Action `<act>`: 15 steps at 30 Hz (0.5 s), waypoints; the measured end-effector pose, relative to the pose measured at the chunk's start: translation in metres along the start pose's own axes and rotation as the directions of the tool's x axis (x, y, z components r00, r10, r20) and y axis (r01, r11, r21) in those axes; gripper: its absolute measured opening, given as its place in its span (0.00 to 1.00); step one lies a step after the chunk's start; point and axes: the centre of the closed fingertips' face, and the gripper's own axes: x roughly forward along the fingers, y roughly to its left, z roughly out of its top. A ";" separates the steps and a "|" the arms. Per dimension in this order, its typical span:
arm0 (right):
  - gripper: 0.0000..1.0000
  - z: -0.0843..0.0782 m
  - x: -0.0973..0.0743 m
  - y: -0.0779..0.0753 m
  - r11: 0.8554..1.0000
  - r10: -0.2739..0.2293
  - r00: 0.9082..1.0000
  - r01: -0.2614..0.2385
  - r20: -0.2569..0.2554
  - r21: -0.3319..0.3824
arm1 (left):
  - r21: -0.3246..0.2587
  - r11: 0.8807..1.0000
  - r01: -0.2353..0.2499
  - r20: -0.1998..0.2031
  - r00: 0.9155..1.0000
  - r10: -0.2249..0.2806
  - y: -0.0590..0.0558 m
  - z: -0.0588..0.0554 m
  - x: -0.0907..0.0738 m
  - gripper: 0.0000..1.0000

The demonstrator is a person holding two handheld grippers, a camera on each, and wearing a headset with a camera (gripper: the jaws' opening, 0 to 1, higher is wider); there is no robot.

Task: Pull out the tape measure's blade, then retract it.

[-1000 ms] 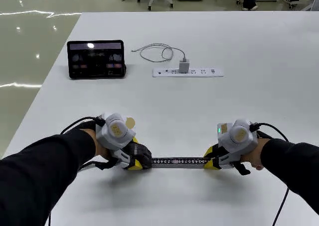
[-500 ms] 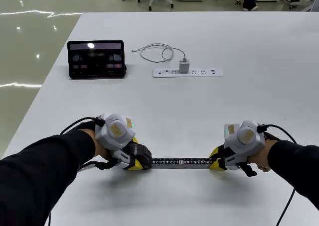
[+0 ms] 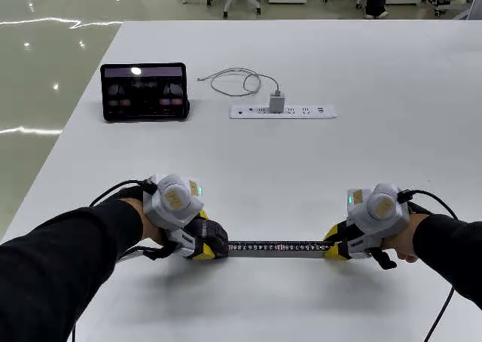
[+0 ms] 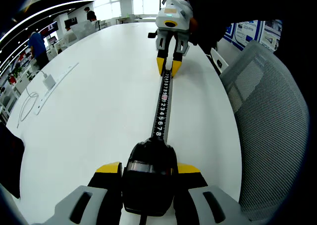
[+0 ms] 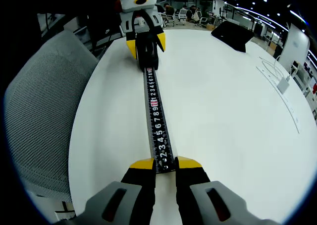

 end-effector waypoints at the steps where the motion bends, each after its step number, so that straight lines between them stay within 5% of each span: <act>1: 0.10 -0.001 -0.001 0.000 1.000 0.000 1.000 0.000 -0.003 -0.001 | -0.001 1.000 0.001 0.000 1.000 -0.001 0.000 0.000 0.000 0.36; 15: 0.10 -0.016 -0.011 -0.004 1.000 -0.007 1.000 0.007 -0.018 0.013 | 0.000 1.000 0.001 -0.003 1.000 -0.001 0.000 0.000 0.000 0.36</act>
